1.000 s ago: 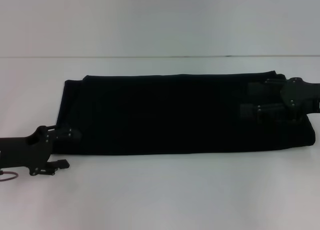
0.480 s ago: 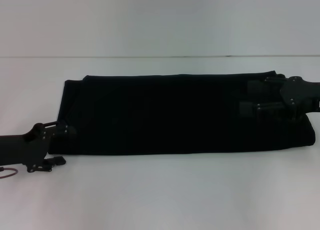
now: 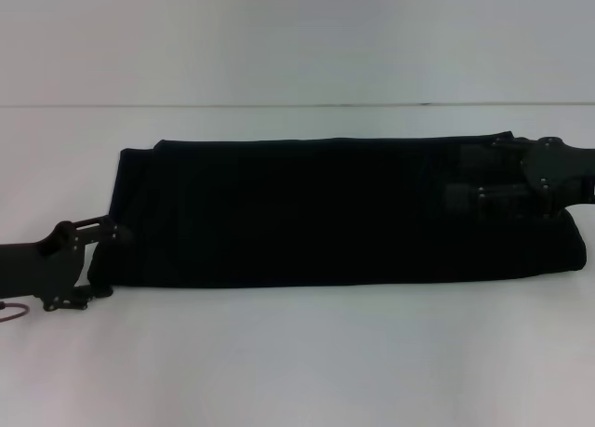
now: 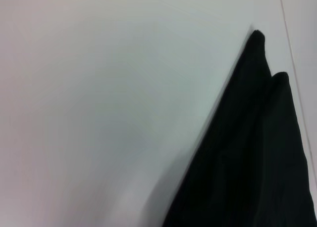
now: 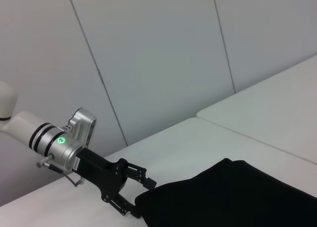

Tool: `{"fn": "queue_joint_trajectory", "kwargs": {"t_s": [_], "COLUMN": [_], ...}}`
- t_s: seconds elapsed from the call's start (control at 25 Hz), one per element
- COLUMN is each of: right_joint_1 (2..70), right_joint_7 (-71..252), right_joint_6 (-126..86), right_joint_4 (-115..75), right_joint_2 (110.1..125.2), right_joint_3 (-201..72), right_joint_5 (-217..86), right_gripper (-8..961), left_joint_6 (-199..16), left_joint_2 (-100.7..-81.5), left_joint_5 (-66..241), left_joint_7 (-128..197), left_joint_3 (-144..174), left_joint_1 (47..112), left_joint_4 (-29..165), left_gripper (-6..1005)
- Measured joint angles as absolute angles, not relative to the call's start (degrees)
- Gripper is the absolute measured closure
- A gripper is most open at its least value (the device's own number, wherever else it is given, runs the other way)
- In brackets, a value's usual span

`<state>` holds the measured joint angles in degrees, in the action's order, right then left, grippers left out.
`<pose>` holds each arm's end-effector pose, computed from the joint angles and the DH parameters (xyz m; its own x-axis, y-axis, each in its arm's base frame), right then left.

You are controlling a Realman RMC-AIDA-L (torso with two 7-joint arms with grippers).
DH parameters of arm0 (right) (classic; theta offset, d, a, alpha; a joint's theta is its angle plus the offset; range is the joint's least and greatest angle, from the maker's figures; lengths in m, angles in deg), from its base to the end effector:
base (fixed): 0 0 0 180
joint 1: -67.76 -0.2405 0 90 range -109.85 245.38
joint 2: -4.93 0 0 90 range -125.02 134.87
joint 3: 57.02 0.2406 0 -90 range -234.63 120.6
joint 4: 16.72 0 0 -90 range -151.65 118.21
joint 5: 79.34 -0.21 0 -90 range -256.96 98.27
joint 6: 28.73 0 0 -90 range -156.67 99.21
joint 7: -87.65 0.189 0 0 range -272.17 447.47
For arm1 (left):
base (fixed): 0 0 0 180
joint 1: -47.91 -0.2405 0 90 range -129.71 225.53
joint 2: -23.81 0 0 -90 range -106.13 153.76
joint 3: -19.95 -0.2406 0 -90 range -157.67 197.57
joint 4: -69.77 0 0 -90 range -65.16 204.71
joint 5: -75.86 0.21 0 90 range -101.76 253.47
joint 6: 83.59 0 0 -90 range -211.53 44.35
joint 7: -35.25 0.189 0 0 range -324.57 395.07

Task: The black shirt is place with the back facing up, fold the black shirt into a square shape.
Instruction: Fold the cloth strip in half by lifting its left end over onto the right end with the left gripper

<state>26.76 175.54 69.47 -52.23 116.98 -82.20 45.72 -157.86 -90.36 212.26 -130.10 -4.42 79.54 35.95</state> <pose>0.2064 0.3736 0.0262 0.7760 -0.3735 -0.5083 -0.4737 -0.8772 -0.0787 -0.3381 0.3599 0.0057 -0.5251 0.7237 0.4477 0.8508 0.4591 0.2558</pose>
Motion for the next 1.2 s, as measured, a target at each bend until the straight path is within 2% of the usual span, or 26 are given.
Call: {"fn": "queue_joint_trajectory", "kwargs": {"t_s": [0.48,1.2], "right_joint_1": [26.55,26.33], "right_joint_7": [175.54,175.54], "right_joint_6": [69.62,69.47], "right_joint_4": [-52.23,-52.23], "right_joint_2": [116.85,116.80], "right_joint_3": [-82.08,-82.10], "right_joint_5": [44.89,44.84], "right_gripper": [24,24], "left_joint_6": [-156.14,-155.64], "left_joint_2": [-89.65,-89.65], "left_joint_5": [212.51,213.77], "left_joint_7": [-128.97,-124.63], "left_joint_3": [-5.15,-7.84], "left_joint_1": [81.17,82.15], "left_joint_4": [35.94,35.94], "left_gripper": [152,201]}}
